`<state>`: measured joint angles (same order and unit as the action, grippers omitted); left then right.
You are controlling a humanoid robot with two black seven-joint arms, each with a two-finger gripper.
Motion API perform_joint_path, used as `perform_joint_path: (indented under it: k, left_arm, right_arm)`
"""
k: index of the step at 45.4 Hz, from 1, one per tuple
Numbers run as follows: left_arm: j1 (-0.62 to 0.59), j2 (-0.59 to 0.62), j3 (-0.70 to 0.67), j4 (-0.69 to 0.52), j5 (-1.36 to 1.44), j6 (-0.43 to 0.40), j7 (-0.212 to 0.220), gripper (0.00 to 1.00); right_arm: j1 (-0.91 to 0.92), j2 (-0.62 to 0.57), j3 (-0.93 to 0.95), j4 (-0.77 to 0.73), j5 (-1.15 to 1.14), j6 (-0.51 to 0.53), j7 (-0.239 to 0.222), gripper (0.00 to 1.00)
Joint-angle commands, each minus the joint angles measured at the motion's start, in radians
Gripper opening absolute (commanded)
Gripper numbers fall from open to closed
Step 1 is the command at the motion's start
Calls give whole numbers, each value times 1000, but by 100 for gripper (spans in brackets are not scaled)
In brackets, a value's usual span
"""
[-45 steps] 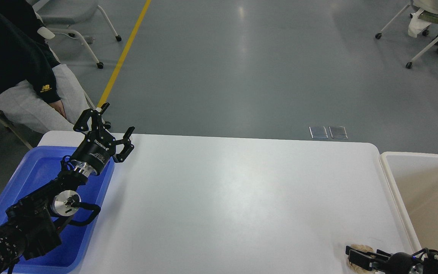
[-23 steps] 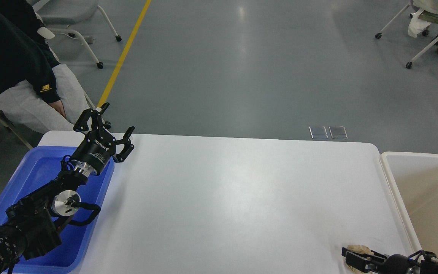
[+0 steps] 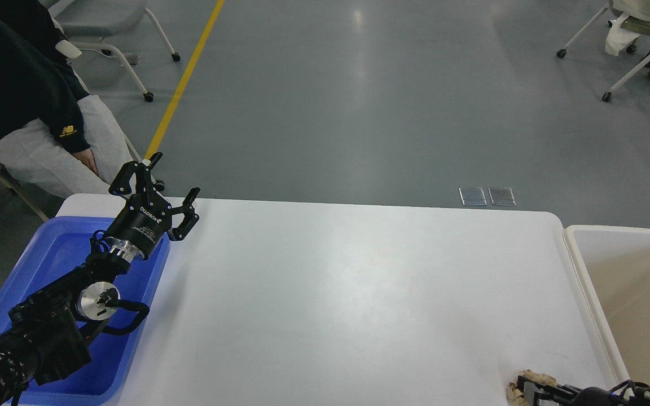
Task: Tidy desktop
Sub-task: 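Close the right gripper on the crumpled paper ball, then lift the paper ball and carry it into the white bin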
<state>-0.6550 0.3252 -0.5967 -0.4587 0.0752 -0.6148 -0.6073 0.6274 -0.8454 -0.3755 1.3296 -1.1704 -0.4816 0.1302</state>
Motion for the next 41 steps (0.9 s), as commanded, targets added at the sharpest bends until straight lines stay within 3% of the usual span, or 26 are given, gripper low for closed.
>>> perform_joint_path:
  k: [1, 20, 31, 41]
  left_arm:
    - [0, 0, 0, 0, 0, 0, 0, 100]
    - [0, 0, 0, 0, 0, 0, 0, 100]
    - [0, 0, 0, 0, 0, 1, 1, 100]
    - [0, 0, 1, 0, 0, 0, 1, 100]
  right_arm:
    - [12, -34, -8, 34, 21, 6, 40, 0]
    - [109, -184, 30, 273, 207, 50, 146, 0]
    - [150, -239, 105, 287, 362, 143, 192, 0]
    - [153, -253, 187, 278, 457, 156, 200, 0]
